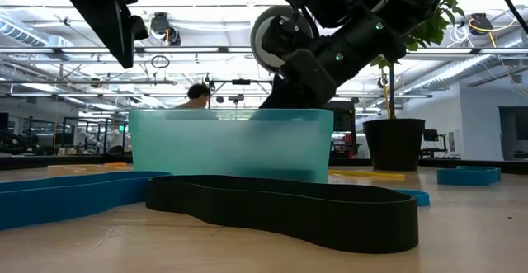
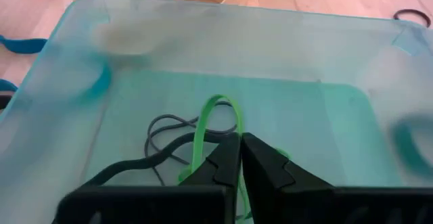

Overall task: Pick and place rubber bands into bin
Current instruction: Put the green rubber band into the basket, then put the left white rubber band into the basket

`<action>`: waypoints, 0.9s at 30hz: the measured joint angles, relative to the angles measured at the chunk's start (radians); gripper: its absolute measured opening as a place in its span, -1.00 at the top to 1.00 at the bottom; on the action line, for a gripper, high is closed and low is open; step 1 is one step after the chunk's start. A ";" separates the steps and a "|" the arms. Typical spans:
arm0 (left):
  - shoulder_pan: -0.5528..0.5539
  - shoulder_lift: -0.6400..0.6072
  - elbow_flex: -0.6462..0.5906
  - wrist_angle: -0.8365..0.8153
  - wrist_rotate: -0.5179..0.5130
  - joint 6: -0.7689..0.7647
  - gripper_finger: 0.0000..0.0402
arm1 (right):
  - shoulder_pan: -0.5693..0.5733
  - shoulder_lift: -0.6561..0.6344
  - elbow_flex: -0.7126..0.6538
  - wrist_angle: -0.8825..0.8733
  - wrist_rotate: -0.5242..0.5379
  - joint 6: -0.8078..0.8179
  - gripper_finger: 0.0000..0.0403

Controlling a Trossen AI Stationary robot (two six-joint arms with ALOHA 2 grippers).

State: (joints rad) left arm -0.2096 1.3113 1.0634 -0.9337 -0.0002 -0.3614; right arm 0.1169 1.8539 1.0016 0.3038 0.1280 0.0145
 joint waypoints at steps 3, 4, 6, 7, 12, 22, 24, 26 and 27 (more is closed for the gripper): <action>0.000 0.000 0.000 -0.001 0.000 0.000 0.20 | 0.000 0.000 0.000 -0.001 0.000 0.000 0.90; 0.000 0.000 0.000 -0.002 0.000 0.000 0.20 | 0.000 0.000 0.000 -0.001 0.000 0.000 0.89; 0.000 0.000 0.000 -0.006 0.000 0.000 0.20 | 0.000 0.000 0.000 -0.001 0.000 0.000 0.87; 0.000 0.000 0.000 -0.006 0.000 0.000 0.20 | 0.000 0.000 0.000 -0.001 0.000 0.000 0.85; 0.000 0.000 0.000 -0.006 0.000 0.002 0.20 | 0.001 0.000 0.000 -0.001 0.000 0.000 0.72; -0.002 0.006 -0.040 -0.005 0.000 0.102 0.20 | 0.009 -0.033 0.000 0.019 -0.002 0.002 0.25; -0.002 0.006 -0.074 -0.002 0.000 0.118 0.20 | 0.009 -0.069 0.000 -0.011 0.000 0.008 0.17; -0.002 0.006 -0.120 0.020 0.000 0.135 0.20 | 0.009 -0.110 0.000 -0.018 0.000 0.015 0.11; -0.002 0.007 -0.144 0.036 0.000 0.148 0.20 | 0.009 -0.135 0.000 -0.029 0.001 0.015 0.09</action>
State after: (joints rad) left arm -0.2119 1.3186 0.9198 -0.8972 -0.0006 -0.2138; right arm 0.1257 1.7186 1.0016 0.2750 0.1287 0.0296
